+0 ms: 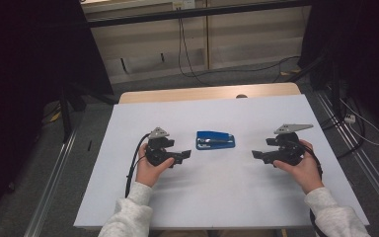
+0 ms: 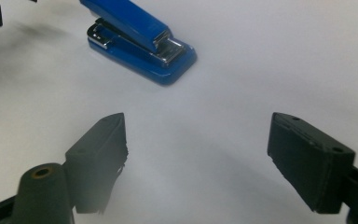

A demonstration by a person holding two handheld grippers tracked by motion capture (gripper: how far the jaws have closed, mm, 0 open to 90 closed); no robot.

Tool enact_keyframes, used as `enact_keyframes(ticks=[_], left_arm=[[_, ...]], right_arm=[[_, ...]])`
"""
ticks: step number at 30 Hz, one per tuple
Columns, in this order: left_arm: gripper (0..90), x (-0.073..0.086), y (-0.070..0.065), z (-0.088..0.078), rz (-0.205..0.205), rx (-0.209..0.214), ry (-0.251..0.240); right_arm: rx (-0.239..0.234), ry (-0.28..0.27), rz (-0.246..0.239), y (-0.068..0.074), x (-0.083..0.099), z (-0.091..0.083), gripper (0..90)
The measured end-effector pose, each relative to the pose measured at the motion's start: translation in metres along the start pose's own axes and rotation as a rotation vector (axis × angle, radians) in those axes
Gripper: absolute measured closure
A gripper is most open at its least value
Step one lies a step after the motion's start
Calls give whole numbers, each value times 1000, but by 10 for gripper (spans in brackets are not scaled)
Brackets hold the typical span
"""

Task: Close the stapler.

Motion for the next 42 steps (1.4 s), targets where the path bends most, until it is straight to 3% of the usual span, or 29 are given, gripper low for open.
enact_keyframes(ticks=[10, 32, 42], left_arm=[[119, 7, 3, -18, -10, -14, -25], [110, 21, 6, -51, 3, -44, -30], [109, 31, 14, -69, -20, -65, -37]], right_arm=[[-32, 7, -21, 11, 5, -6, 157], [-64, 3, -34, 24, 21, -27, 145], [-60, 14, -41, 26, 27, -33, 142]])
Point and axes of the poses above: each handheld gripper's, and its own axes: z roughly forward along the jaws, x roughly out of its underside, y roughly to its left, the point moved 2 cm from there along z, roughly forward along the jaws, and after that the axes turned 2 degrees about -y, right-handed, at the moved point
